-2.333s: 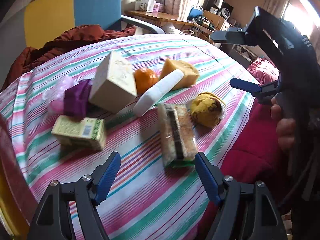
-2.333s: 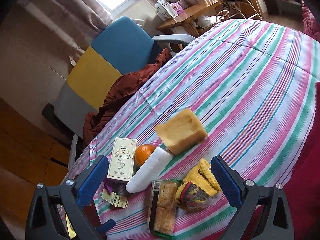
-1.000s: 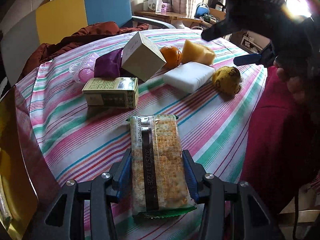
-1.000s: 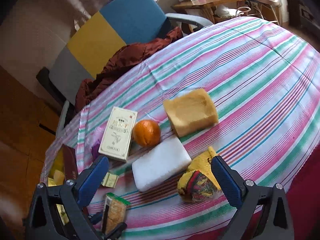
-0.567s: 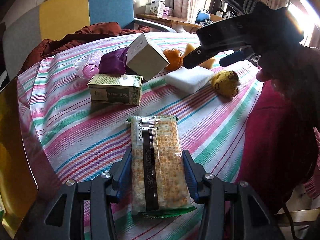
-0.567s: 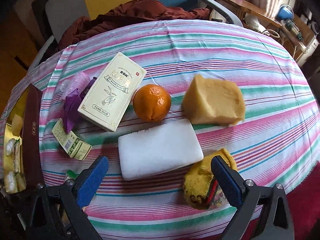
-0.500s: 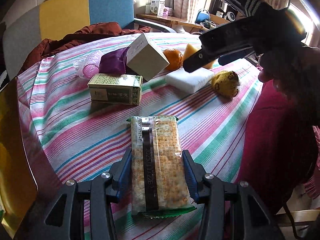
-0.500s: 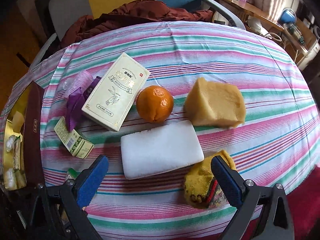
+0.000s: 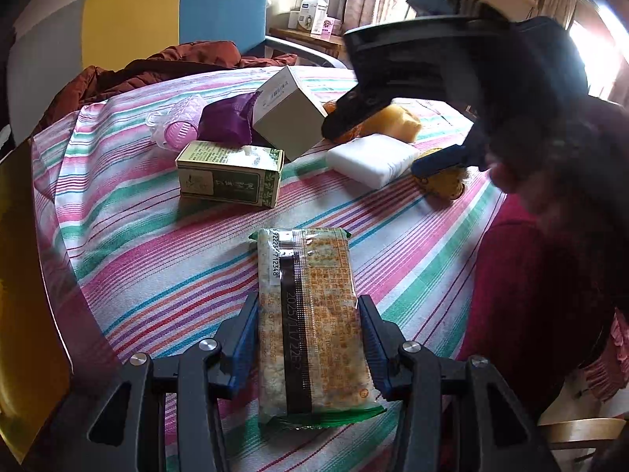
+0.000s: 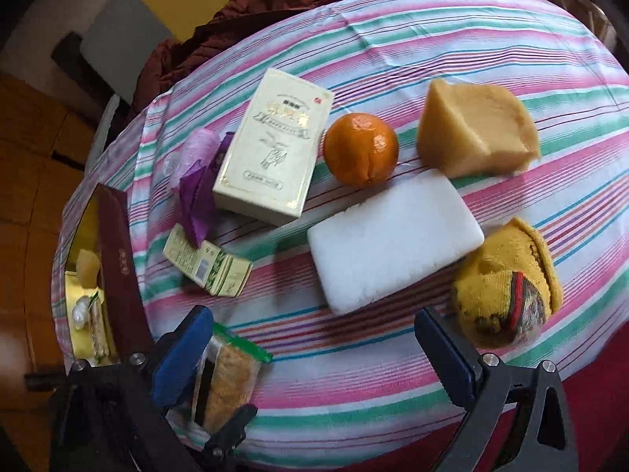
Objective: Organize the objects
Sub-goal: 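Hold the cracker packet in the left gripper while the right gripper grasps the white foam block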
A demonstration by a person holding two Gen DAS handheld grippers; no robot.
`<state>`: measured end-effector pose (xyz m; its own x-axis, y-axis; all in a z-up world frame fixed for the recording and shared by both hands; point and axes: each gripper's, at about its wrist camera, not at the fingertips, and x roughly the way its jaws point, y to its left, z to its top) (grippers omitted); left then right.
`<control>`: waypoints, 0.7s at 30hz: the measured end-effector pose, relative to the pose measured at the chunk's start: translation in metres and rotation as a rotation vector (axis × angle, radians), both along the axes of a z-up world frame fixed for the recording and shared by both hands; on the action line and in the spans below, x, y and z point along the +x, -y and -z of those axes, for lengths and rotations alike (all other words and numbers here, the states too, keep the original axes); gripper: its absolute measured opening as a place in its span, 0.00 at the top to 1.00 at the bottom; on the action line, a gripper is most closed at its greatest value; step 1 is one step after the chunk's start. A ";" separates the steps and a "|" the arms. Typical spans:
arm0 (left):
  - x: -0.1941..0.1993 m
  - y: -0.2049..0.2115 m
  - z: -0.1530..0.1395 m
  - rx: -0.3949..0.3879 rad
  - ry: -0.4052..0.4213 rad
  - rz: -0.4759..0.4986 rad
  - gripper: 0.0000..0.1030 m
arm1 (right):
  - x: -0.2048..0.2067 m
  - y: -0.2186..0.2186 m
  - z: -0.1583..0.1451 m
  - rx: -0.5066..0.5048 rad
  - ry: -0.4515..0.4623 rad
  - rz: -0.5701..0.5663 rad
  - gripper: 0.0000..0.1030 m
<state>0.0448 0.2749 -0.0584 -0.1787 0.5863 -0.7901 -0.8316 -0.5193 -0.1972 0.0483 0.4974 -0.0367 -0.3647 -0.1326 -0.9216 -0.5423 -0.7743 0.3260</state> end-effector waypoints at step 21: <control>-0.006 0.001 0.001 0.038 0.041 0.001 0.53 | -0.008 -0.044 0.013 0.055 0.084 0.105 0.00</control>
<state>0.0390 0.2741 -0.0596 -0.1457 0.6160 -0.7742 -0.8228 -0.5099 -0.2509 0.0405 0.5409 -0.0500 -0.2954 -0.0467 -0.9542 -0.6448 -0.7273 0.2352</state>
